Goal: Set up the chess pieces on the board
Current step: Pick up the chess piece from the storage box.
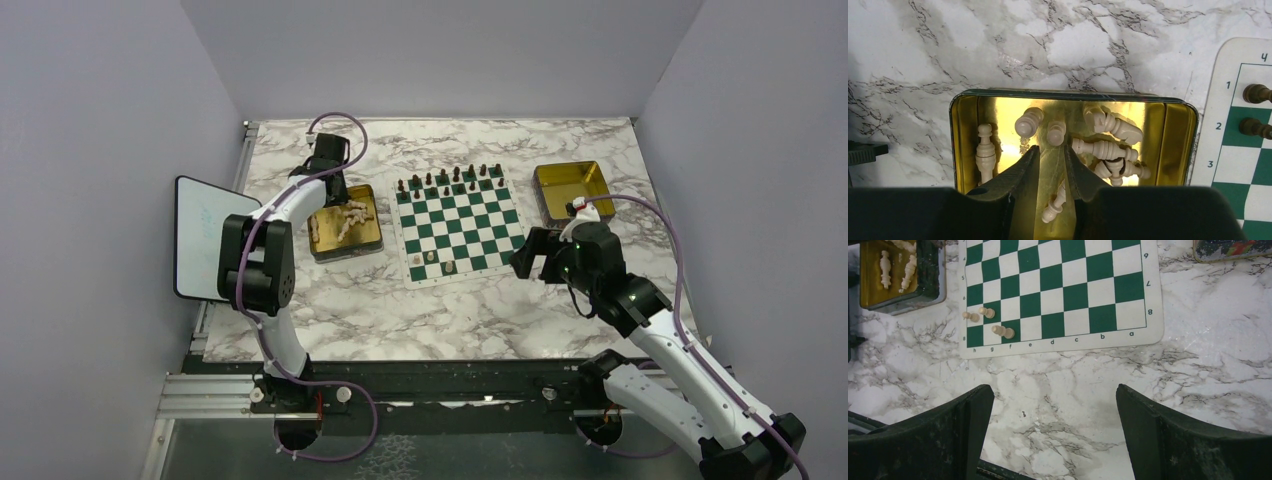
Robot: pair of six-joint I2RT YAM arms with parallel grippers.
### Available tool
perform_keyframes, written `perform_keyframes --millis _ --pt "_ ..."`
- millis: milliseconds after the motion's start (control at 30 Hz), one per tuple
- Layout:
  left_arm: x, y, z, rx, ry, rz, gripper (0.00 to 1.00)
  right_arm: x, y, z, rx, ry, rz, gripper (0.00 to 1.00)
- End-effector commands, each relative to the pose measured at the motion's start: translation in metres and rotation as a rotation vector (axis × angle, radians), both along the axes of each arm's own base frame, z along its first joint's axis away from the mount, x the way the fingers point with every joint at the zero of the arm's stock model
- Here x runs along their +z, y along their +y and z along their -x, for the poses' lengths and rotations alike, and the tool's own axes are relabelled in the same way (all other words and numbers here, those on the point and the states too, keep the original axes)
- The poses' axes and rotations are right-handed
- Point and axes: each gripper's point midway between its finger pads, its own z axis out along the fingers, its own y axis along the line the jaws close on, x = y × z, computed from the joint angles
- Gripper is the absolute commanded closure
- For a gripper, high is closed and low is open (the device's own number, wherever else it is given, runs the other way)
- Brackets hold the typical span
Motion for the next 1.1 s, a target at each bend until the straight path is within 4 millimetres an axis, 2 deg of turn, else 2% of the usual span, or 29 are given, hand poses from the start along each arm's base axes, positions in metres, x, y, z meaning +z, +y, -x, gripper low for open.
perform_keyframes --millis 0,467,867,1067 --pt "-0.003 0.009 -0.011 0.040 -0.030 -0.008 0.74 0.004 0.002 -0.003 -0.003 -0.011 -0.021 0.02" --pt "-0.024 0.005 -0.015 0.008 0.009 0.007 0.71 0.003 0.002 -0.005 -0.003 -0.010 -0.009 0.02" --pt "-0.026 0.006 -0.020 -0.009 0.015 -0.004 0.71 0.000 0.000 -0.002 -0.004 -0.005 -0.005 0.02" --pt "-0.024 0.004 -0.018 -0.025 0.018 0.004 0.79 -0.001 0.000 -0.002 -0.004 -0.005 -0.005 0.02"
